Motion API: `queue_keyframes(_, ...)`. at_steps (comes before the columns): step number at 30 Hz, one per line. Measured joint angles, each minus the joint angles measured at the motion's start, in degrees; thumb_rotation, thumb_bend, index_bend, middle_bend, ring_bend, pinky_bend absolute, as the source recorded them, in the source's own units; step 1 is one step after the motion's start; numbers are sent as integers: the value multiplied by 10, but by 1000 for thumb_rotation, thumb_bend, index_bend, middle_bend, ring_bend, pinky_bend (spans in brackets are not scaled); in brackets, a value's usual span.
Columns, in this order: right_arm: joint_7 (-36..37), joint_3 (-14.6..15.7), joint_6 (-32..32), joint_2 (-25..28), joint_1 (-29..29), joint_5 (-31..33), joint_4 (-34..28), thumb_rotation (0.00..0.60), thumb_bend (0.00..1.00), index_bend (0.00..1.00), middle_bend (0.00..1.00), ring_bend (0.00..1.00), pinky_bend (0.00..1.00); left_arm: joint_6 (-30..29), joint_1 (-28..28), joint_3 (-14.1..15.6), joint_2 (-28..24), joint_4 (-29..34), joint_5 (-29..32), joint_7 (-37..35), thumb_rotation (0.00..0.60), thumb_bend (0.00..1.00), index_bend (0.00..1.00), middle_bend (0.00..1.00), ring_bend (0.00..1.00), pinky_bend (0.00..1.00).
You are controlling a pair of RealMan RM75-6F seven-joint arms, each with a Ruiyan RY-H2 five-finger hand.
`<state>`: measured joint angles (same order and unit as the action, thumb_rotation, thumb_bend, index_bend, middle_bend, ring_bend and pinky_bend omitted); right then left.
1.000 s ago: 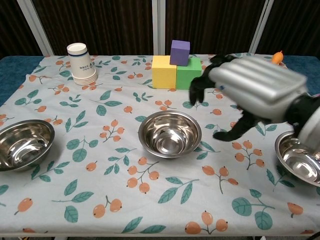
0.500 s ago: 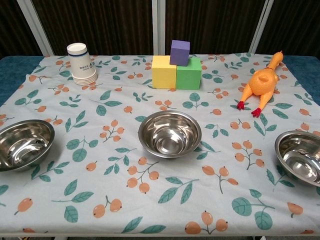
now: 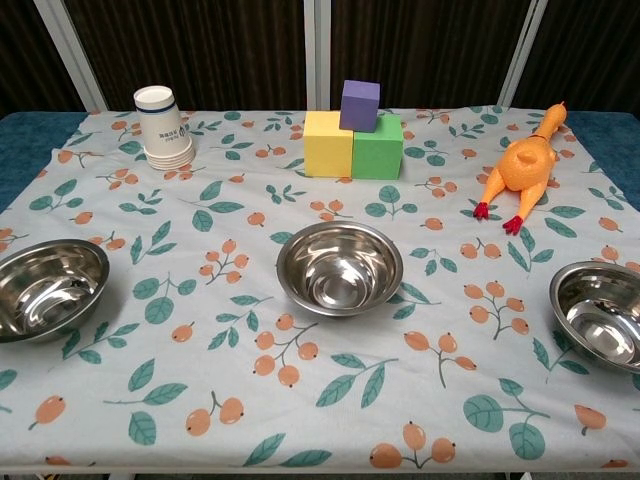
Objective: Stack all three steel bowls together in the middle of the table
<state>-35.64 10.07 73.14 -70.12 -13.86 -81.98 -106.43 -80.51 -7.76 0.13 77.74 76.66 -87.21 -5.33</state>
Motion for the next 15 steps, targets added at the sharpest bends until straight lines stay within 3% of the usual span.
queue_keyframes(15, 45, -33, -53, -46, -8, 34, 65, 600, 101, 449, 464, 239, 53, 3, -1, 1, 4, -9, 1, 1, 600, 86, 214, 205, 126, 232)
